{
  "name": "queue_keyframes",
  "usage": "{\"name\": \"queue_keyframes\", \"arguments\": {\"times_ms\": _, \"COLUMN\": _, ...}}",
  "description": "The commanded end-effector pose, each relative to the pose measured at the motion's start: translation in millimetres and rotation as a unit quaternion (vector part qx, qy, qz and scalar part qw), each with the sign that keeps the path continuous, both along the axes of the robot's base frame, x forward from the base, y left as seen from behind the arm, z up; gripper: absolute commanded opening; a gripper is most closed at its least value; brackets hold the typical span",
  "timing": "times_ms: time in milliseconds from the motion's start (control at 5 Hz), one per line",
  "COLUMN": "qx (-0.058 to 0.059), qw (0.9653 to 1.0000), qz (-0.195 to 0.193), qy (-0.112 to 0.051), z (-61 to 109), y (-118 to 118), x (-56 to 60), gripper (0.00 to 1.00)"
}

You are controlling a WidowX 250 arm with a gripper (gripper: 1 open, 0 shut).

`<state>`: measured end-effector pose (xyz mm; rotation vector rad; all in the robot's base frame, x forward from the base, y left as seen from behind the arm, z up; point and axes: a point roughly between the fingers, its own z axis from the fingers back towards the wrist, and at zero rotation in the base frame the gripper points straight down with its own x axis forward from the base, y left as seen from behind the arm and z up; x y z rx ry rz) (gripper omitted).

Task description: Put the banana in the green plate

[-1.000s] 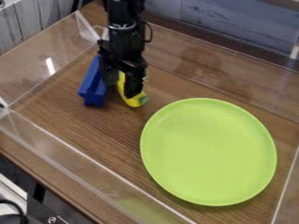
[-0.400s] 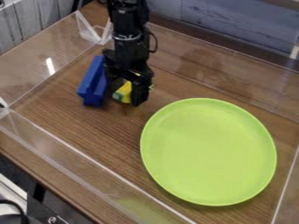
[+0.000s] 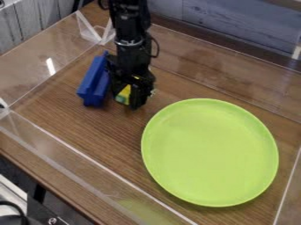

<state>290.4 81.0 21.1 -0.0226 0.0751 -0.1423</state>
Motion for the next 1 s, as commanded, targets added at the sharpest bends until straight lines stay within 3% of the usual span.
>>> {"name": "queue_keyframes", "arguments": {"times_ms": 0, "qx": 0.016, "qw": 0.9995, "qz": 0.009, "qy": -0.025, "z": 18.3, "y": 4, "x": 4.8, "gripper": 0.00}}
{"name": "queue_keyframes", "arguments": {"times_ms": 200, "qx": 0.025, "qw": 0.9992, "qz": 0.016, "qy": -0.026, "z": 26.7, "y": 4, "x": 0.8, "gripper": 0.00}}
{"name": "queue_keyframes", "arguments": {"times_ms": 600, "qx": 0.042, "qw": 0.9954, "qz": 0.082, "qy": -0.025, "z": 35.2, "y": 12, "x": -3.3, "gripper": 0.00}}
{"name": "queue_keyframes", "arguments": {"times_ms": 800, "qx": 0.048, "qw": 0.9969, "qz": 0.054, "qy": -0.032, "z": 52.7, "y": 3, "x": -1.0, "gripper": 0.00}}
